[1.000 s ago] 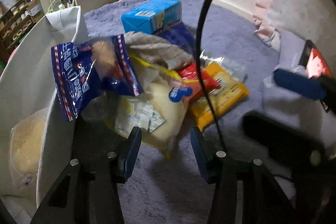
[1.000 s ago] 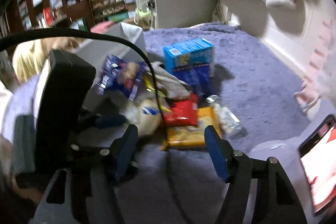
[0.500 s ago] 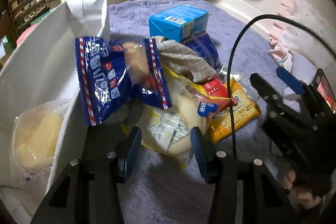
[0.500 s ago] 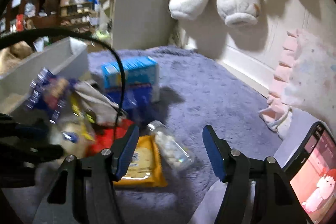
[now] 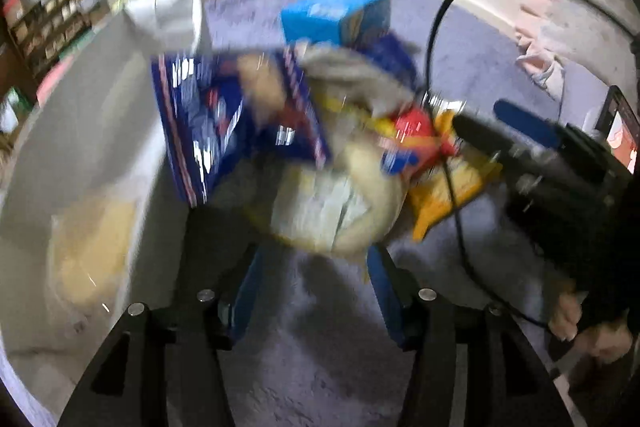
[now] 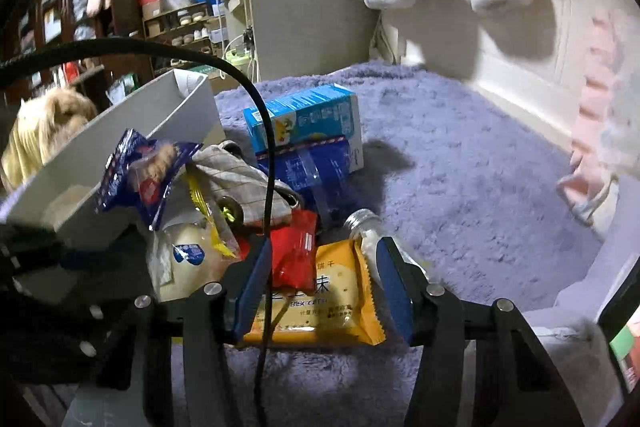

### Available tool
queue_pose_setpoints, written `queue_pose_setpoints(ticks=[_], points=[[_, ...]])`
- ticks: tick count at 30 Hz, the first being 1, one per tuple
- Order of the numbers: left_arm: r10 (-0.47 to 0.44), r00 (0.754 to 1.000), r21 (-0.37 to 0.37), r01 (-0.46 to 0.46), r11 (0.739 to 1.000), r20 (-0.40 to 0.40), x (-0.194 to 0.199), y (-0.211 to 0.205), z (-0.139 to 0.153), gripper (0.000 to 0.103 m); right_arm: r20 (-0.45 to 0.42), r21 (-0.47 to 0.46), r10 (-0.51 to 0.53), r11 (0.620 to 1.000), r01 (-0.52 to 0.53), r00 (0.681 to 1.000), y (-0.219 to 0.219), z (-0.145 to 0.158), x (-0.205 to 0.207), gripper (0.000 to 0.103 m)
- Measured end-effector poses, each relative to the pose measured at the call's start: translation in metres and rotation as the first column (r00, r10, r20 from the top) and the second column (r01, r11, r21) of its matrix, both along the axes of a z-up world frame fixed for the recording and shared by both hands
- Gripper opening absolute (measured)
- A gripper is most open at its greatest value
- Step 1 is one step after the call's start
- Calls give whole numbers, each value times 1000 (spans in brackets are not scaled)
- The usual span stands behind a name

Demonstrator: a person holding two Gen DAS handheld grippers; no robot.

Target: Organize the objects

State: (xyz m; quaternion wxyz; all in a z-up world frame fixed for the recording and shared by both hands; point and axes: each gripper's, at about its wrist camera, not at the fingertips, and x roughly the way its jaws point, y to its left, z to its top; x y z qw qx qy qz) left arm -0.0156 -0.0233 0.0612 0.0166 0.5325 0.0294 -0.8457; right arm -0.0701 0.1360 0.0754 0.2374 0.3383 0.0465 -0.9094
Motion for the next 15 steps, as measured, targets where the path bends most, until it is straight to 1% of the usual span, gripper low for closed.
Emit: queue_pose_setpoints(ticks=[1,3,4,6,7,8,9,10,11,13,14,15], points=[[8,1000,2,-8,1000,5,-2,-2,-3,52,9,-25,4,1000,-4,1000,3,2,0,53],[44,999,-42,-44,998,3,-5,-4,-12,52,9,-62,12,998,-11,1000,5,5,1,53],[49,999,-51,-50,997,-10,-7,-6,-17,52,9,-73,15,997,-14,1000,4,6,2,53],[67,998,-42,-67,997,-18,-9,-9,-23,52,14,-107,25,994,-24,1000,5,8,3,53],[86,996,-24,-86,996,-37,-10,-13,-29,52,22,-121,34,992,-31,999,5,8,3,53],[99,994,-4,-99,995,-56,-10,-16,-33,54,33,-135,46,990,-41,998,5,9,1,53],[110,991,19,-109,994,-76,-10,-19,-38,58,48,-150,58,987,-50,997,4,8,0,53],[118,987,33,-115,993,-114,-9,-22,-42,62,60,-159,67,986,-57,996,4,8,0,53],[108,980,25,-106,994,-165,-5,-21,-45,64,77,-171,79,983,-65,994,2,7,-1,53],[91,980,-10,-94,995,-176,-3,-15,-46,66,108,-192,93,979,-71,990,1,4,-3,53],[86,981,-13,-90,996,-174,-3,-14,-46,67,120,-200,96,977,-70,988,0,3,-3,53],[78,982,-11,-81,997,-174,-3,-14,-46,71,129,-205,96,976,-68,987,0,3,-3,53]])
